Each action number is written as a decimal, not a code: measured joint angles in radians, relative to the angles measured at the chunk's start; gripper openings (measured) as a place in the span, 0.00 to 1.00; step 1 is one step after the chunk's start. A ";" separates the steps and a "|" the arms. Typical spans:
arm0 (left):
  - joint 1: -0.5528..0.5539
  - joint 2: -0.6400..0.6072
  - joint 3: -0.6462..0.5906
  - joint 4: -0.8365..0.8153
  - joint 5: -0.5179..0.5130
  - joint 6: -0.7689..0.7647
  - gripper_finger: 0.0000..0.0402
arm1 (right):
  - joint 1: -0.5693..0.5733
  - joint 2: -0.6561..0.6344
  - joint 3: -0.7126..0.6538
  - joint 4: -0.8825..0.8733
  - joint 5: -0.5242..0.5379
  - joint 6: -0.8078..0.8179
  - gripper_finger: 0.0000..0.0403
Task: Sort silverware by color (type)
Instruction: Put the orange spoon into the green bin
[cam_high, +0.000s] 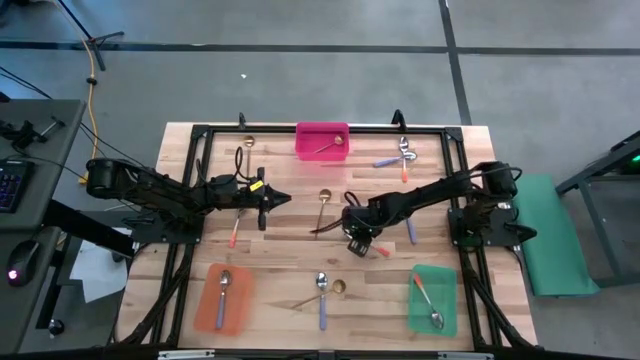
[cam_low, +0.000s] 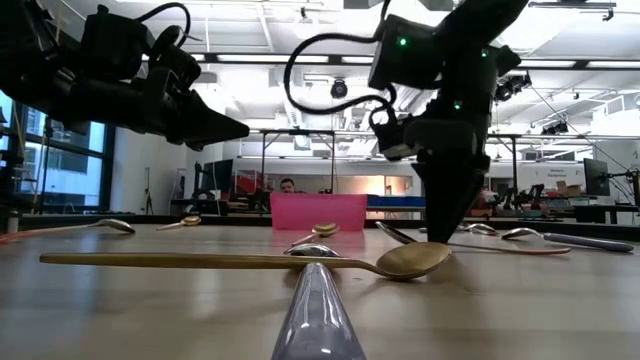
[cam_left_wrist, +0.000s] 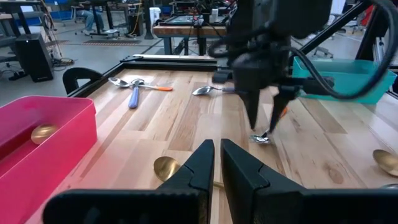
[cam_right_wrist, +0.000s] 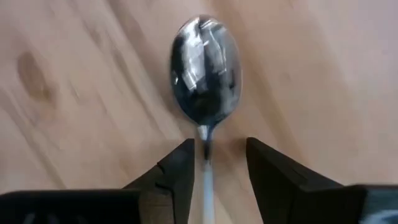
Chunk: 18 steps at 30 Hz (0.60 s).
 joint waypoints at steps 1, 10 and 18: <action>0.000 0.000 0.000 0.000 0.000 0.000 0.05 | 0.000 0.007 0.000 0.001 0.002 -0.008 0.31; 0.000 0.000 0.000 0.000 0.000 0.001 0.05 | -0.001 0.026 0.004 -0.008 -0.006 -0.018 0.25; 0.000 0.000 0.000 0.000 0.000 0.002 0.05 | -0.002 0.028 0.003 -0.036 -0.005 -0.026 0.02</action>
